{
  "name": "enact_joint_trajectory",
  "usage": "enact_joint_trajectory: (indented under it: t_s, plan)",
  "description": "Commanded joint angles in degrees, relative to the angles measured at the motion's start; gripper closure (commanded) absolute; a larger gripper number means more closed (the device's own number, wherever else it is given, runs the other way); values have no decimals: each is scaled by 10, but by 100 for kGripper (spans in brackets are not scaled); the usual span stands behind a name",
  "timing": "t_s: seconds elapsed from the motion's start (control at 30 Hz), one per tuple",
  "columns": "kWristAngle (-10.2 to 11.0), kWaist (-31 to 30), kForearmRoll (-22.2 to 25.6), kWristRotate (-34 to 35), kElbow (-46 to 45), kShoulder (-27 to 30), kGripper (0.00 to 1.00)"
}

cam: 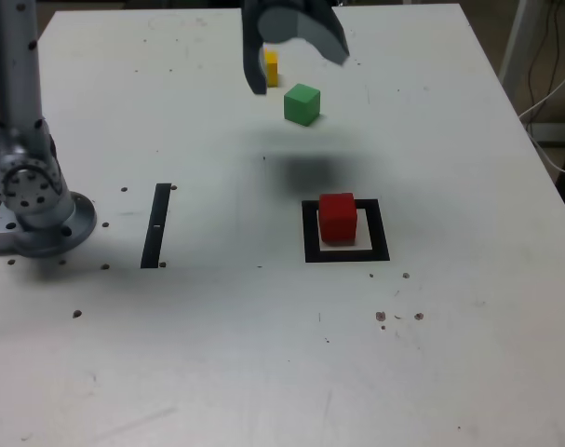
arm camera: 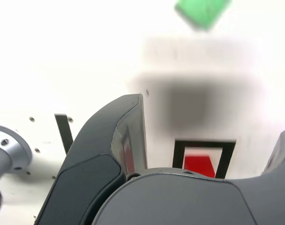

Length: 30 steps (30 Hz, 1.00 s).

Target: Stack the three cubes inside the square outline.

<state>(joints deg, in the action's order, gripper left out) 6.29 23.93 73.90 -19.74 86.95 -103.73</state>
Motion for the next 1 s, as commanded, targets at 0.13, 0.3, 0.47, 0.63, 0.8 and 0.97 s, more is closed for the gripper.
enact_joint_trajectory:
  t_s: [0.13,0.3,0.47,0.63,0.8,0.97]
  plan:
    - [16,82,0,-57,32,-23,1]
    - [25,140,-6,-100,58,-50,1]
    - [36,175,-8,-122,77,-78,1]
    - [50,197,-8,-139,86,-100,1]
    - [60,213,-11,-151,91,-119,1]
    - [60,224,-23,-160,99,-144,1]
